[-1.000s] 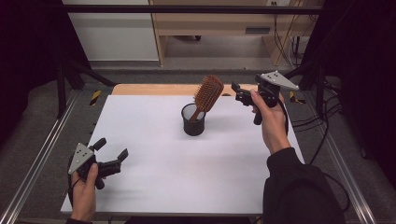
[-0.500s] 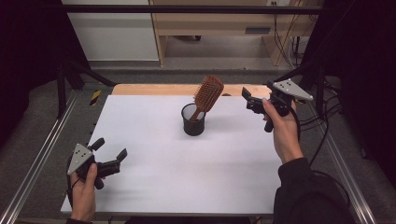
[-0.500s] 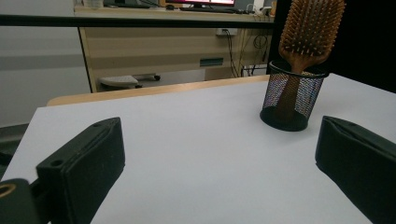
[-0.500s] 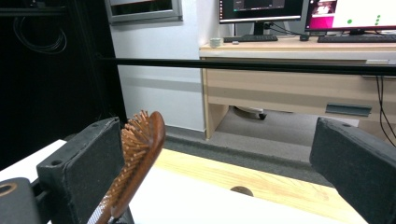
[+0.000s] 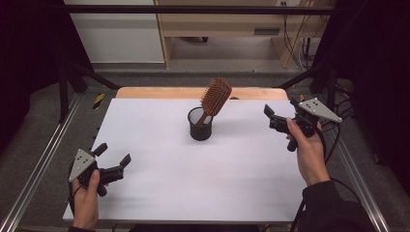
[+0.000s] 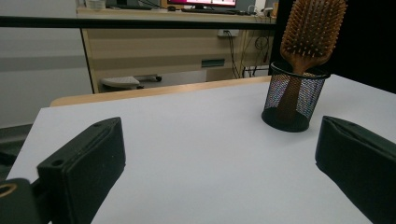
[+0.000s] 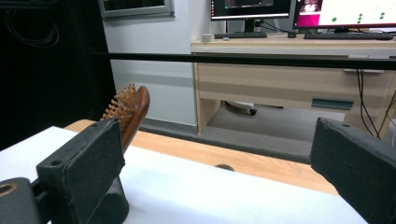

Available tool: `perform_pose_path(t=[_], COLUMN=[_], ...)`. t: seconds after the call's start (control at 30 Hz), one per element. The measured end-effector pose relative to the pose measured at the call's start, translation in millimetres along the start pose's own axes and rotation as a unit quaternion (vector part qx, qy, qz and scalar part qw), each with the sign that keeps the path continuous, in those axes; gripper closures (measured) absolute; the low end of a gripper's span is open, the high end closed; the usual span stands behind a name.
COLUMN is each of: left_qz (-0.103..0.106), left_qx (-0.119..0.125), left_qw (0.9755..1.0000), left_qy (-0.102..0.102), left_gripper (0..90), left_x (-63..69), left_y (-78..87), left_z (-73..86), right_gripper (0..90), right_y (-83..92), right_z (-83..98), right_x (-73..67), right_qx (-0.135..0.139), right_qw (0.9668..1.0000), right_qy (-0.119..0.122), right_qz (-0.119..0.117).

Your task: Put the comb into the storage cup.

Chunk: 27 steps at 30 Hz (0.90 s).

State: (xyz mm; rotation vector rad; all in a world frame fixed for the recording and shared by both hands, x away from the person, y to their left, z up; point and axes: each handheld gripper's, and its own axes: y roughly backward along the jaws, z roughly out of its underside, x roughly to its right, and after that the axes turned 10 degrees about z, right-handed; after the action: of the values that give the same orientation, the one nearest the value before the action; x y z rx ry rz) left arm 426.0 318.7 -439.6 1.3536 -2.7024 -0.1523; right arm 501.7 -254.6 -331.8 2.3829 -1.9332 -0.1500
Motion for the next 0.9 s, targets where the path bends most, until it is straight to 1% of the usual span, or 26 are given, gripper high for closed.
perform_pose_path(t=[0.1,0.13,0.27,0.37,0.43,0.57,0.9], left_qz=[0.000,-0.003,-0.003,-0.007,-0.004,-0.005,-0.011], left_qx=[0.000,0.001,0.003,0.003,0.002,0.003,0.010], left_qw=[1.0000,1.0000,1.0000,1.0000,1.0000,0.9999,0.9999], left_qy=[-0.001,-0.002,-0.001,-0.005,-0.006,-0.010,-0.003], left_gripper=[1.8,1.8,1.8,1.8,1.8,1.8,1.8], left_x=[-0.3,-0.5,-1.0,-0.9,-0.3,0.7,0.1], left_y=[1.0,1.7,2.9,4.3,4.9,7.0,16.1], left_z=[-0.2,-0.2,-0.4,-0.8,-1.1,-1.8,-2.9], right_gripper=[3.1,3.1,3.1,3.1,3.1,2.9,2.3], right_y=[7.2,9.6,18.1,23.7,26.9,32.5,42.5], right_z=[4.8,6.4,13.0,18.2,21.9,29.8,49.2], right_x=[3.8,4.7,6.8,8.7,9.8,11.5,13.8], right_qx=[0.000,-0.001,-0.001,-0.002,-0.004,-0.010,-0.021], right_qw=[1.0000,1.0000,1.0000,0.9999,0.9999,0.9999,0.9997], right_qy=[0.002,0.001,0.009,0.010,0.013,0.009,0.011], right_qz=[0.002,0.001,0.001,0.000,-0.002,-0.003,-0.006])
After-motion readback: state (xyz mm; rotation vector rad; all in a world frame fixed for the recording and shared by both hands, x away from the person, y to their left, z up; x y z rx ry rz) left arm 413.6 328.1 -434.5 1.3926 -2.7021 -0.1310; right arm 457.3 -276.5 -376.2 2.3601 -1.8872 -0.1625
